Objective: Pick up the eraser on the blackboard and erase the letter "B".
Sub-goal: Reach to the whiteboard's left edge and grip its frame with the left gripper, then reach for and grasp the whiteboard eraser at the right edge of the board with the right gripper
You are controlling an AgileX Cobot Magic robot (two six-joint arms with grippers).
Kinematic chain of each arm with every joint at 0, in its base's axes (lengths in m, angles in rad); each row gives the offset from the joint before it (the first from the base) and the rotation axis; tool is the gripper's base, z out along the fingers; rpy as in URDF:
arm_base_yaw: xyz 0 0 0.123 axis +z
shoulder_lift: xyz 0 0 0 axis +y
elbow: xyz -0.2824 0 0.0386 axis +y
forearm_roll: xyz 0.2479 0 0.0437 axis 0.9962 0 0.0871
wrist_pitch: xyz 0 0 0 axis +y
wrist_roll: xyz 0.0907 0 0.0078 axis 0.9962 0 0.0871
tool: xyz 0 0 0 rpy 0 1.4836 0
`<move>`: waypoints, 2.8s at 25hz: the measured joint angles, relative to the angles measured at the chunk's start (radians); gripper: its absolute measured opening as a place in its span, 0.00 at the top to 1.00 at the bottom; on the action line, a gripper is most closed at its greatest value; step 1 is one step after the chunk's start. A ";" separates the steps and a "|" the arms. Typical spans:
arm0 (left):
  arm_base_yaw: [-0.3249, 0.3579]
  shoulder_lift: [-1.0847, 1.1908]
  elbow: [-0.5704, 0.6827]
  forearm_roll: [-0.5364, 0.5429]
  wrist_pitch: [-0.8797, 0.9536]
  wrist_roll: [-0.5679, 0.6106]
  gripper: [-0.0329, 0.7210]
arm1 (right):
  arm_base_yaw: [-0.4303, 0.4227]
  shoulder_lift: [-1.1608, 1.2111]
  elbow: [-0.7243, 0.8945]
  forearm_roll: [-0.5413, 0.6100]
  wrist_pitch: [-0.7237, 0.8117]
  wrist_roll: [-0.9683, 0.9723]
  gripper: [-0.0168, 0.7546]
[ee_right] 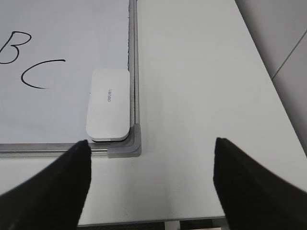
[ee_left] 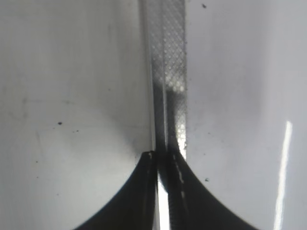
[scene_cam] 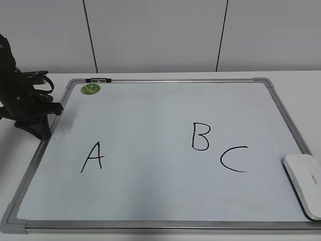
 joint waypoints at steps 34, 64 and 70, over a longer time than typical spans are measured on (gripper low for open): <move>0.002 0.000 0.000 -0.004 0.002 0.000 0.91 | 0.000 0.726 -0.162 0.065 -0.220 -0.020 0.19; 0.002 0.000 0.000 -0.006 0.004 0.000 0.91 | 0.000 1.601 -0.274 0.195 -0.501 -0.105 0.12; 0.002 0.000 0.000 -0.006 0.004 0.000 0.91 | 0.000 1.630 -0.277 0.197 -0.514 -0.105 0.14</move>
